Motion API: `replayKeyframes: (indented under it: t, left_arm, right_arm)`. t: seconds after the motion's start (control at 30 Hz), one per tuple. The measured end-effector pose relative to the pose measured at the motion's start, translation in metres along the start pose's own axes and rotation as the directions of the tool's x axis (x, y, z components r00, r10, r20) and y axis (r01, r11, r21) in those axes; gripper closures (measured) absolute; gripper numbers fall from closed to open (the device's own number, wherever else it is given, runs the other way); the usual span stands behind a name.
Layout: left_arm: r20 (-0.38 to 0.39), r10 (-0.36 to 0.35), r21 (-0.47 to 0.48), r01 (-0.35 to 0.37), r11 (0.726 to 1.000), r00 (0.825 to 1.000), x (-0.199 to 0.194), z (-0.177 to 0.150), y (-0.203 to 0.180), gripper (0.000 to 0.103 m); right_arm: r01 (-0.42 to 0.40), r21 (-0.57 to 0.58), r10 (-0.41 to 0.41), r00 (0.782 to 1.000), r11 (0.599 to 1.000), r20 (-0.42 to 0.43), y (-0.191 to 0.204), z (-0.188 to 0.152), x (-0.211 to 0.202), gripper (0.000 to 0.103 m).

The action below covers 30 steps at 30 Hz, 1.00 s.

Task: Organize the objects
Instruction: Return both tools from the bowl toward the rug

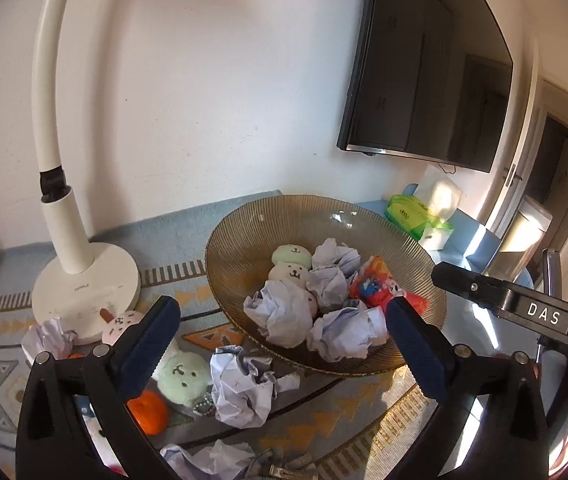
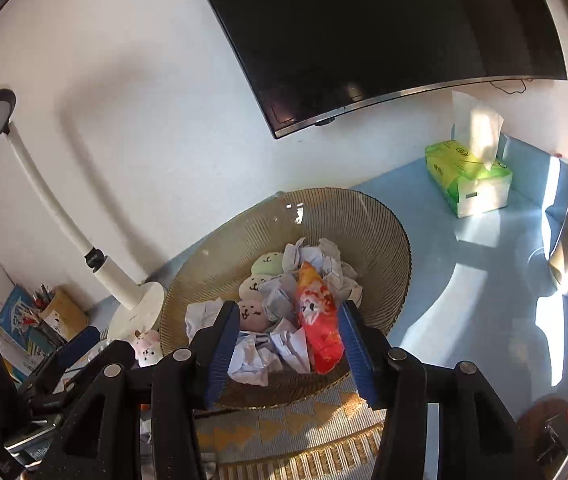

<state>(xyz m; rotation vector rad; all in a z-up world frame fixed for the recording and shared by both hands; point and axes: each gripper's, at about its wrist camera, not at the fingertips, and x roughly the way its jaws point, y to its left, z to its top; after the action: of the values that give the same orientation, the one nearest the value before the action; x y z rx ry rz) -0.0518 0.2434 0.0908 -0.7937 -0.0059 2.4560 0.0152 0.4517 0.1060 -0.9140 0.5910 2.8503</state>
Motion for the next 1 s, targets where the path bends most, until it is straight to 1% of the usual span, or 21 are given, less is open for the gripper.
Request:
replayKeyframes:
  t: [0.07,0.17,0.2,0.23,0.3,0.37,0.4,0.43,0.47,0.53,0.63,0.7,0.77,0.83,0.87,0.9,0.97,1.0]
  left_arm:
    - [0.015,0.014,-0.013,-0.014,1.0,1.0,-0.022,-0.004,0.009,0.001]
    - [0.068,0.045,-0.038,-0.042,0.998,0.997,-0.068,-0.014,0.028,0.001]
    - [0.087,0.062,-0.049,-0.058,0.997,0.994,-0.084,-0.017,0.035,0.001]
    - [0.105,0.082,-0.066,-0.076,0.995,0.991,-0.101,-0.019,0.043,0.001]
    - [0.133,0.124,-0.107,-0.11,0.988,0.983,-0.132,-0.027,0.06,0.001]
    - [0.145,0.152,-0.151,-0.13,0.98,0.978,-0.159,-0.038,0.077,0.001]
    - [0.151,0.169,-0.167,-0.144,0.975,0.974,-0.169,-0.046,0.085,0.001]
    - [0.154,0.2,-0.176,-0.173,0.969,0.968,-0.176,-0.055,0.092,0.001]
    - [0.148,0.238,-0.179,-0.211,0.961,0.96,-0.18,-0.066,0.098,0.001]
    - [0.111,0.288,-0.176,-0.266,0.948,0.951,-0.179,-0.087,0.111,0.001]
    - [0.063,0.325,-0.177,-0.31,0.934,0.944,-0.169,-0.114,0.128,0.001]
    - [0.037,0.326,-0.193,-0.313,0.93,0.945,-0.161,-0.125,0.138,0.001]
    - [0.019,0.313,-0.218,-0.302,0.928,0.949,-0.157,-0.134,0.145,0.001]
    - [0.007,0.305,-0.24,-0.294,0.925,0.952,-0.152,-0.141,0.151,0.001]
    - [-0.016,0.305,-0.25,-0.299,0.921,0.952,-0.148,-0.143,0.153,0.001]
    - [-0.029,0.296,-0.257,-0.293,0.921,0.955,-0.147,-0.143,0.154,0.001]
    - [-0.022,0.297,-0.28,-0.291,0.915,0.954,-0.149,-0.145,0.157,0.001]
    - [-0.029,0.297,-0.291,-0.292,0.911,0.954,-0.148,-0.146,0.16,0.001]
  right_arm:
    - [-0.026,-0.051,0.027,1.0,0.998,0.008,0.016,-0.01,-0.014,0.053]
    - [-0.075,-0.126,0.079,0.997,0.989,0.024,0.047,-0.023,-0.038,0.053]
    - [-0.092,-0.151,0.098,0.995,0.984,0.033,0.059,-0.027,-0.046,0.05]
    - [-0.107,-0.177,0.117,0.992,0.978,0.044,0.07,-0.031,-0.053,0.044]
    - [-0.128,-0.221,0.149,0.986,0.967,0.077,0.091,-0.043,-0.065,0.039]
    - [-0.145,-0.26,0.176,0.979,0.955,0.102,0.108,-0.059,-0.071,0.039]
    - [-0.144,-0.27,0.179,0.978,0.952,0.111,0.114,-0.069,-0.07,0.039]
    - [-0.133,-0.276,0.172,0.978,0.952,0.121,0.118,-0.079,-0.067,0.039]
    - [-0.117,-0.283,0.159,0.979,0.952,0.129,0.121,-0.088,-0.063,0.038]
    - [-0.083,-0.294,0.122,0.985,0.952,0.118,0.123,-0.106,-0.049,0.037]
    - [-0.09,-0.284,0.115,0.991,0.954,0.071,0.119,-0.123,-0.029,0.037]
    - [-0.09,-0.274,0.109,0.993,0.958,0.052,0.113,-0.128,-0.02,0.037]
    - [-0.086,-0.262,0.099,0.994,0.961,0.038,0.107,-0.131,-0.012,0.037]
    - [-0.072,-0.245,0.078,0.997,0.967,0.017,0.101,-0.135,-0.002,0.037]
    - [-0.067,-0.231,0.068,0.998,0.971,-0.003,0.099,-0.135,0.003,0.037]
    - [-0.066,-0.22,0.067,0.998,0.973,-0.004,0.098,-0.134,0.004,0.037]
    - [-0.034,-0.209,0.036,0.999,0.977,0.006,0.096,-0.135,0.005,0.031]
    - [-0.02,-0.206,0.021,1.0,0.978,0.007,0.096,-0.135,0.005,0.02]
